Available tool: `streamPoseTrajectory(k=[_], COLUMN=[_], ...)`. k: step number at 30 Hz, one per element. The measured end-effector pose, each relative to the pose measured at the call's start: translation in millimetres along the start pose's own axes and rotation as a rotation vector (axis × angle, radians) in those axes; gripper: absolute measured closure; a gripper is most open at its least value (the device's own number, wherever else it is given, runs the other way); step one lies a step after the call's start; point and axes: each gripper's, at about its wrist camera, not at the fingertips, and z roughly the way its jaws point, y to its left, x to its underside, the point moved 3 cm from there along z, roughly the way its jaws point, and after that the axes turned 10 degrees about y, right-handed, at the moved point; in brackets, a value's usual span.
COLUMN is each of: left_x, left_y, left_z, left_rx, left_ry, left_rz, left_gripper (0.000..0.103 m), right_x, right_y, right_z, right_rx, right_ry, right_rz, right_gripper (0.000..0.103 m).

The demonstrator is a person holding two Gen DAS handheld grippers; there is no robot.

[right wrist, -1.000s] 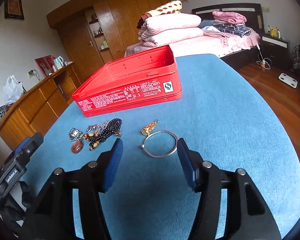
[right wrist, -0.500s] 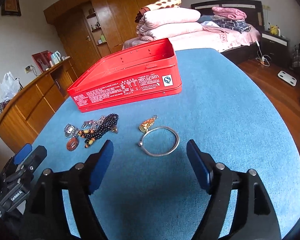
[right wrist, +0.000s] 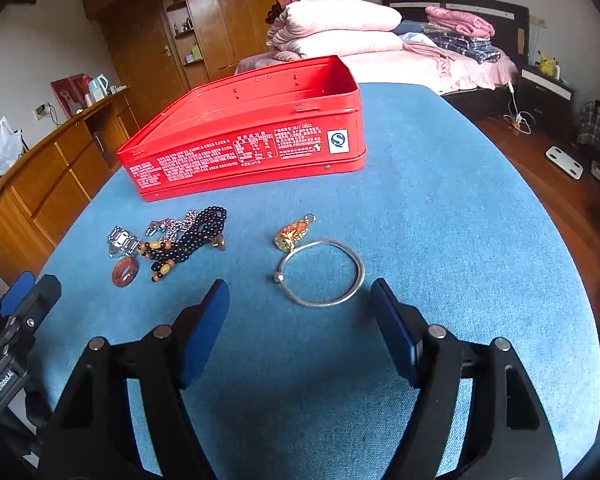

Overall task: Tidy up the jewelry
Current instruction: 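Withdraw both open tools from the red box toward the remaining jewelry, then move the left tool to the brown wooden ring while the right tool approaches the silver bangle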

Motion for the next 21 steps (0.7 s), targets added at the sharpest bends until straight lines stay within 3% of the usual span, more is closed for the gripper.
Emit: streamPoseTrajectory(k=[3, 5, 6, 8, 10, 13, 15, 16, 17, 21], left_x=[0, -1, -1, -1, -1, -2, -2, -2, -2, -1], left_y=[1, -1, -2, -6, -11, -19, -23, -24, -26, -28], left_z=[-2, -2, -2, 0, 2, 6, 8, 8, 7, 7], left_rx=[0.002, 0.003, 0.006, 0.017, 0.026, 0.042, 0.048, 0.051, 0.050, 0.040], left_ry=[-0.006, -0.005, 0.000, 0.016, 0.031, 0.061, 0.072, 0.072, 0.069, 0.065], left_rz=[-0.002, 0.004, 0.009, 0.020, 0.033, 0.052, 0.055, 0.057, 0.059, 0.065], left_gripper=[0.006, 0.006, 0.006, 0.006, 0.006, 0.006, 0.006, 0.006, 0.006, 0.006], right_x=[0, 1, 2, 3, 4, 4, 4, 3, 1, -10], right_y=[2, 2, 2, 3, 1, -1, -2, -1, 0, 1], right_z=[2, 3, 4, 4, 4, 4, 2, 1, 1, 8], right_rx=[0.034, 0.065, 0.082, 0.089, 0.086, 0.069, 0.019, 0.004, 0.004, 0.033], right_ry=[0.004, 0.003, 0.002, 0.001, 0.000, 0.005, 0.007, 0.008, 0.008, 0.025], right_rz=[-0.006, -0.012, -0.016, -0.033, -0.031, -0.040, -0.042, -0.050, -0.052, -0.054], right_gripper=[0.047, 0.064, 0.067, 0.091, 0.095, 0.092, 0.077, 0.060, 0.050, 0.050])
